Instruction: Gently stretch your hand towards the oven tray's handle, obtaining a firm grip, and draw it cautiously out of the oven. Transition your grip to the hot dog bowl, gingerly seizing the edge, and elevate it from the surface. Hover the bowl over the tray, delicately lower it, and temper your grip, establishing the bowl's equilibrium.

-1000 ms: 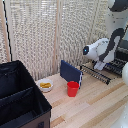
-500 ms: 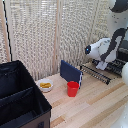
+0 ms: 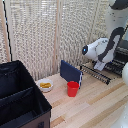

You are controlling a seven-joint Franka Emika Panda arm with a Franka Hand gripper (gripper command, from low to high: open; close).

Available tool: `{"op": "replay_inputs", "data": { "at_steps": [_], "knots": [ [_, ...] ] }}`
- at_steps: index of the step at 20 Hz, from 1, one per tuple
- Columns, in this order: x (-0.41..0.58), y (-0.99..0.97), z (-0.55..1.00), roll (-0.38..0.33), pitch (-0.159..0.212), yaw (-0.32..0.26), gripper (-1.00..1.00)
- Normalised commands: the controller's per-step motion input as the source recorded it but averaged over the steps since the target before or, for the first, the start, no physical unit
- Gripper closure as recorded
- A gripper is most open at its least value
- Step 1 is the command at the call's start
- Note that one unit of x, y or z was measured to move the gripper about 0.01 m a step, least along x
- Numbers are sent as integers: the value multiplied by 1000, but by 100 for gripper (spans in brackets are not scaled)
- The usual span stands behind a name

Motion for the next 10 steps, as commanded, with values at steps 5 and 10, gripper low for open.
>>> {"op": "replay_inputs", "data": {
  "at_steps": [5,10],
  "knots": [
    [-59,793,-11,19,0,-79,100],
    [26,279,-66,12,14,-31,-100]
  ]
}}
